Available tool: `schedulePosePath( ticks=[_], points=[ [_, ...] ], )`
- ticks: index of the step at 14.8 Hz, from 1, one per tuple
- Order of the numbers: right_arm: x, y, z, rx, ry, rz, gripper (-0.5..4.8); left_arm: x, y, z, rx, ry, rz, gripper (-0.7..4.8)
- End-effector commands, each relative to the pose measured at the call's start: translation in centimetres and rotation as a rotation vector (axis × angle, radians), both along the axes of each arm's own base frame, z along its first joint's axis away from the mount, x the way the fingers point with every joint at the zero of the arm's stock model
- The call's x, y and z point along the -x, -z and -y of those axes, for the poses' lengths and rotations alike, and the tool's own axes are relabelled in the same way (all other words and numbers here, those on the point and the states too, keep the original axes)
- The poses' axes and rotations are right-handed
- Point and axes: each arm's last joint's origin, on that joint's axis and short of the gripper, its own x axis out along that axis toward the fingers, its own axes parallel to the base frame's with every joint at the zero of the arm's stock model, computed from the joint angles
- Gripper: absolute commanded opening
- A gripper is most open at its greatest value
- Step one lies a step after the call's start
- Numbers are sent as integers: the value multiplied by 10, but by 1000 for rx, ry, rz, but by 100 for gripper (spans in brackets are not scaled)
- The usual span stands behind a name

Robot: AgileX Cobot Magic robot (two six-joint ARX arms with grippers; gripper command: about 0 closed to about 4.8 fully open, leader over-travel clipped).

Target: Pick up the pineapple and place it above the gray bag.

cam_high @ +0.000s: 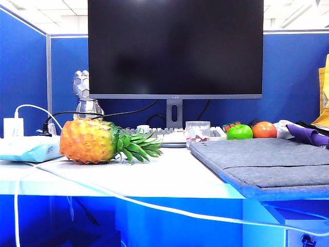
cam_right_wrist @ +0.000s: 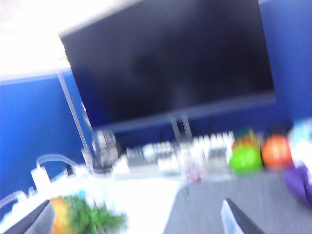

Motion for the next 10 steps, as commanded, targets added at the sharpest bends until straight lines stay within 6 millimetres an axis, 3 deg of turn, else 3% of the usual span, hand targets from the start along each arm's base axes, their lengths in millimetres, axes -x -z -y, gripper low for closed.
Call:
schedulePosePath(
  ticks=[1, 4, 8, 10],
  points=[
    [-4, -22, 0, 34, 16, 7, 479, -21, -21, 5, -226, 114, 9, 479],
    [-36, -37, 1, 48, -61, -134, 479, -42, -4, 10, -377, 213, 1, 479],
    [-100, -82, -7, 87, -316, -241, 479, -92, 57, 29, -542, 360, -130, 479],
    [-127, -84, -14, 83, -428, -306, 479, -115, 88, 47, -679, 438, -113, 479]
  ],
)
